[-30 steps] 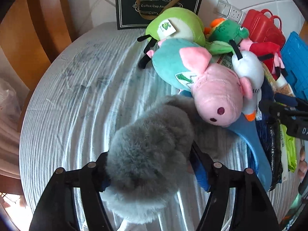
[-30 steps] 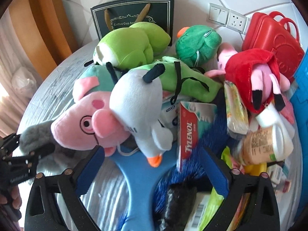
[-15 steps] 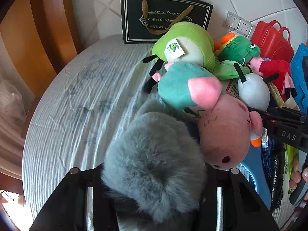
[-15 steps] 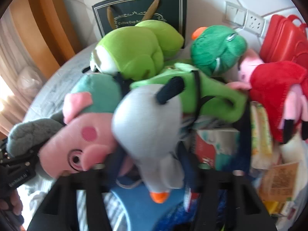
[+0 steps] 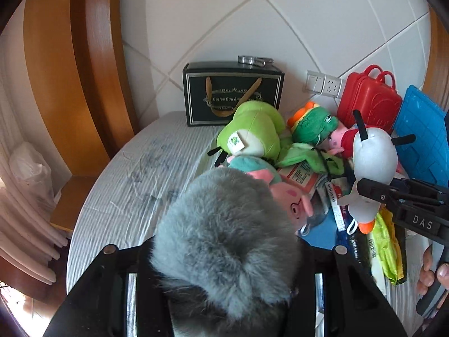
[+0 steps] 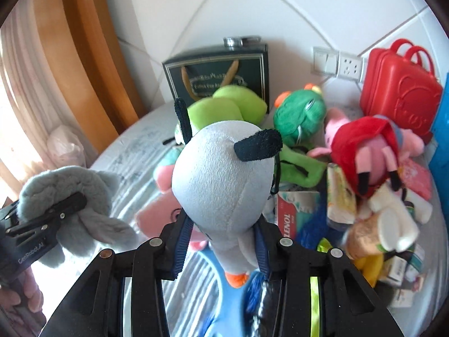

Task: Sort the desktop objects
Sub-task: 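Grasp the grey fluffy plush with the left tool while the right tool grasps the white penguin plush, then lift both plushes and carry them over the blue crate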

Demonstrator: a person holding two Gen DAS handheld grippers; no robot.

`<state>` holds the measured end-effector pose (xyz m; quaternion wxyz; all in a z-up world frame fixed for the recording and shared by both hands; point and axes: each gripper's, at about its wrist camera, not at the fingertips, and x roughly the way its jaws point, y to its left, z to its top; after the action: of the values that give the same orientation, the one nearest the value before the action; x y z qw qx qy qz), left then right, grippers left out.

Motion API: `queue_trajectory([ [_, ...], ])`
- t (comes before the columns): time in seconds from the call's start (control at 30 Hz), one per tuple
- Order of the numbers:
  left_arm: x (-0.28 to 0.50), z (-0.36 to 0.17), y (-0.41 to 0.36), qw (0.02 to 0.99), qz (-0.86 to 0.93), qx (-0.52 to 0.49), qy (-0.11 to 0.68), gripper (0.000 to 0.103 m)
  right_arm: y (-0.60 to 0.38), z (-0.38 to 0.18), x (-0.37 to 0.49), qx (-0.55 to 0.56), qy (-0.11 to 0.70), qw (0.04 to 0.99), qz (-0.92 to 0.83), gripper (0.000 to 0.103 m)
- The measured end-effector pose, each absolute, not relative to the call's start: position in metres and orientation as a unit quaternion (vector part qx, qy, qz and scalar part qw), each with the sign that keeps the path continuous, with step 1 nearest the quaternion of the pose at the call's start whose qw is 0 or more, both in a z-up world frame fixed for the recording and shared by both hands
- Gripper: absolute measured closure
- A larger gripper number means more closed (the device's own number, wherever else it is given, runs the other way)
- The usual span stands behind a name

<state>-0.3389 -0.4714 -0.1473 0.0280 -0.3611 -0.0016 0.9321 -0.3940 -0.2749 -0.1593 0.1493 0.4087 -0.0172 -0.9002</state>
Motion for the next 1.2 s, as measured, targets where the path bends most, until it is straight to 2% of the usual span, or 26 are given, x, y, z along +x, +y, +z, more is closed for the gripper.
queue_trajectory([
  [0.43, -0.256, -0.062, -0.367, 0.035, 0.965, -0.261, 0.005, 0.065, -0.193, -0.054, -0.287, 0.285, -0.002, 0.131, -0.95, 0.063],
  [0.63, -0.234, -0.047, -0.288, 0.024, 0.971, -0.236, 0.004, 0.078, -0.12, -0.026, -0.256, 0.246, 0.02, 0.135, -0.96, 0.063],
  [0.67, -0.232, -0.047, -0.275, 0.021, 0.972, -0.236, 0.003, 0.087, -0.108, -0.024, -0.252, 0.243, 0.023, 0.137, -0.96, 0.063],
  [0.7, -0.229, -0.047, -0.264, 0.021, 0.971, -0.237, 0.002, 0.088, -0.096, -0.023, -0.248, 0.242, 0.028, 0.139, -0.96, 0.063],
  [0.87, -0.222, -0.064, -0.231, 0.014, 0.96, -0.28, 0.006, 0.088, -0.049, -0.035, -0.238, 0.271, 0.023, 0.143, -0.952, 0.063],
  [0.93, -0.222, -0.079, -0.228, 0.017, 0.95, -0.311, 0.003, 0.074, -0.039, -0.047, -0.238, 0.284, 0.02, 0.143, -0.948, 0.063],
  [1.0, -0.22, -0.1, -0.226, 0.023, 0.94, -0.341, 0.004, 0.039, -0.032, -0.064, -0.238, 0.305, 0.011, 0.141, -0.942, 0.063],
  [1.07, -0.214, -0.124, -0.225, 0.027, 0.931, -0.363, 0.011, 0.035, -0.025, -0.084, -0.234, 0.33, 0.003, 0.141, -0.933, 0.063],
  [1.2, -0.202, -0.176, -0.229, 0.05, 0.9, -0.434, -0.001, 0.035, -0.022, -0.128, -0.225, 0.386, 0.001, 0.144, -0.911, 0.063],
])
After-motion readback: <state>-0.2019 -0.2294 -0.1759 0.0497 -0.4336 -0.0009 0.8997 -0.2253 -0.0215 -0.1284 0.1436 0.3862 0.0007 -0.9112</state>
